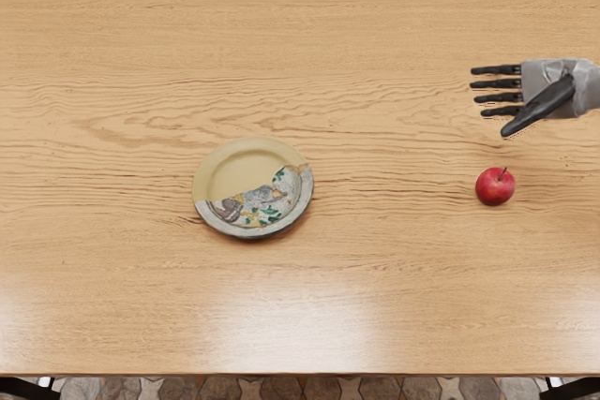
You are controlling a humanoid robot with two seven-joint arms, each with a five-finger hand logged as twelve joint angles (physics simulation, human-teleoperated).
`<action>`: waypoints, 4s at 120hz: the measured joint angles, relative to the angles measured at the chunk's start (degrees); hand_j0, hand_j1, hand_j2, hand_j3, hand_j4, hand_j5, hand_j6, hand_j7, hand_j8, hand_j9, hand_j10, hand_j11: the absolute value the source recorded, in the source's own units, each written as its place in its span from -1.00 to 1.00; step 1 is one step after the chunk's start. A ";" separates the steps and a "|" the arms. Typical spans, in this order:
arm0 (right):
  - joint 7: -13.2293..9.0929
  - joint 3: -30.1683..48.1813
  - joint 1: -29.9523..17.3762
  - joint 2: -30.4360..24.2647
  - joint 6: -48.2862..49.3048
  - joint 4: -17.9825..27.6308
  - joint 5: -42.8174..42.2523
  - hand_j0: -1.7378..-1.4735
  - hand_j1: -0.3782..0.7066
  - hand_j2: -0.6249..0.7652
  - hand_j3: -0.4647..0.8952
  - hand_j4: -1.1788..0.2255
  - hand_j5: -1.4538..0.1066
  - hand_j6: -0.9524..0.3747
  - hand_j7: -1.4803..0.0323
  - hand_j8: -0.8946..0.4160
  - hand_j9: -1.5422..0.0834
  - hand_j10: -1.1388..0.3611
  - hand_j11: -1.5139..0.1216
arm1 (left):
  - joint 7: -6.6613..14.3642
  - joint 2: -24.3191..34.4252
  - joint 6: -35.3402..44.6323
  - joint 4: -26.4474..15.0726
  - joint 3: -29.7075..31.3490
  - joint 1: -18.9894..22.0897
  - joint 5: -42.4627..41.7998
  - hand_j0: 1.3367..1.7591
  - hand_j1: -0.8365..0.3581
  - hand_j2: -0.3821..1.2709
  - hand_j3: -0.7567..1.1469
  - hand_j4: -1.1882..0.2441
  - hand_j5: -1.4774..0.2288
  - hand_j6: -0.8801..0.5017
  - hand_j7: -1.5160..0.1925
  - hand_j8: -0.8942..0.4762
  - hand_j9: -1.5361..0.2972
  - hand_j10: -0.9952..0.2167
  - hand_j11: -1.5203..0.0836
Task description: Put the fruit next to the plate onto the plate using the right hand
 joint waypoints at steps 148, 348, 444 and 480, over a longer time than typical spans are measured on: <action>0.00 -19.19 7.56 -10.84 -26.48 45.19 -50.51 -0.40 -0.68 -0.13 -0.32 0.50 0.66 0.24 0.75 0.17 0.70 0.35 0.66 | 0.01 0.00 0.00 0.16 -0.04 0.88 -0.01 0.52 0.96 -0.54 -0.21 0.64 0.72 0.26 0.76 0.29 0.66 0.63 0.88; 0.01 -19.19 -9.50 -3.32 -47.41 40.14 -60.55 -0.37 0.05 -0.16 -0.32 -0.04 0.03 -0.27 0.10 -0.23 0.09 -0.15 0.05 | 0.00 0.00 0.00 0.16 -0.05 0.88 -0.01 0.52 0.96 -0.54 -0.21 0.64 0.72 0.26 0.76 0.29 0.66 0.63 0.88; -0.02 -9.59 -6.92 2.76 -47.60 41.10 -57.81 -0.36 0.12 0.35 -0.31 -0.38 -0.70 -0.19 -0.45 -0.03 -0.53 -0.07 -0.56 | 0.00 0.00 0.00 0.16 -0.04 0.88 -0.01 0.52 0.97 -0.54 -0.20 0.64 0.72 0.26 0.76 0.29 0.66 0.63 0.88; 0.01 -8.77 -1.31 11.69 -46.99 41.13 -54.62 -0.36 0.18 0.40 -0.31 -0.37 -0.77 -0.14 -0.47 0.03 -0.55 -0.03 -0.59 | 0.01 0.00 0.00 0.16 -0.04 0.88 -0.02 0.52 0.96 -0.54 -0.20 0.64 0.72 0.26 0.76 0.29 0.66 0.63 0.88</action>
